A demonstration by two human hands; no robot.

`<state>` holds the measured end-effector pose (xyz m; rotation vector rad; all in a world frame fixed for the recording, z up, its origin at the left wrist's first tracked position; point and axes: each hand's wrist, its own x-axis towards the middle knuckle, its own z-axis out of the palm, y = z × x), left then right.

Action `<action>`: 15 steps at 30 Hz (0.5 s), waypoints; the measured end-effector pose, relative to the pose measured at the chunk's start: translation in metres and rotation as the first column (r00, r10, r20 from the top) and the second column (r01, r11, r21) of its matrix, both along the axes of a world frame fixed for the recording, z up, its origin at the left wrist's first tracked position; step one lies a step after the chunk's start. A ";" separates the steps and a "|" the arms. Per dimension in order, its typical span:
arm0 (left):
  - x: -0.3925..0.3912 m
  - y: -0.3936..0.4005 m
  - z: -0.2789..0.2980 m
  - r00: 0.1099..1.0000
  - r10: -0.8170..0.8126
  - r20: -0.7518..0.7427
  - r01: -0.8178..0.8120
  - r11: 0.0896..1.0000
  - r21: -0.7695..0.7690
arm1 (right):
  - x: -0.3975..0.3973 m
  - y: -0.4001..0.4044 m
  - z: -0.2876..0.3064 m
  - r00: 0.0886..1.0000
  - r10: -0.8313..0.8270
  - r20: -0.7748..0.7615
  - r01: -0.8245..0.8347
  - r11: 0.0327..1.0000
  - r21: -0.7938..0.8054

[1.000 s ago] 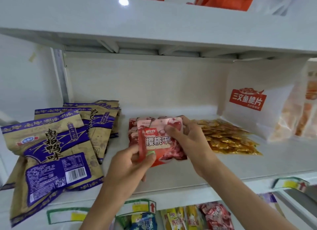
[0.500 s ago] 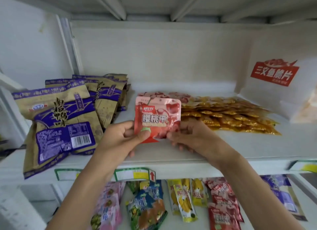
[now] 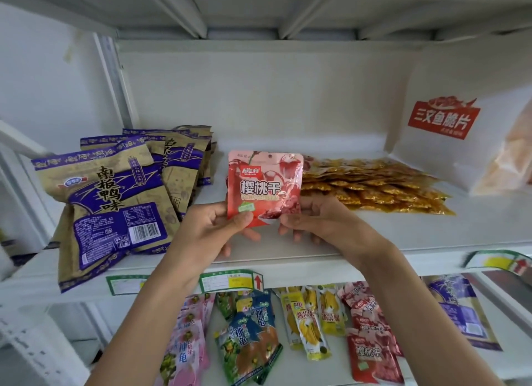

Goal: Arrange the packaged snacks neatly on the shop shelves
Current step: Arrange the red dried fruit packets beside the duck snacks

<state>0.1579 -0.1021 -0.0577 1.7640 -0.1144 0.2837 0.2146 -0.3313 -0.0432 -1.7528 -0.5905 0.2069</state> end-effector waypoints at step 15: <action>0.003 0.006 0.000 0.984 -0.168 0.054 0.166 0.986 0.032 | -0.007 0.017 -0.002 0.998 -0.055 0.030 0.052 0.994 0.100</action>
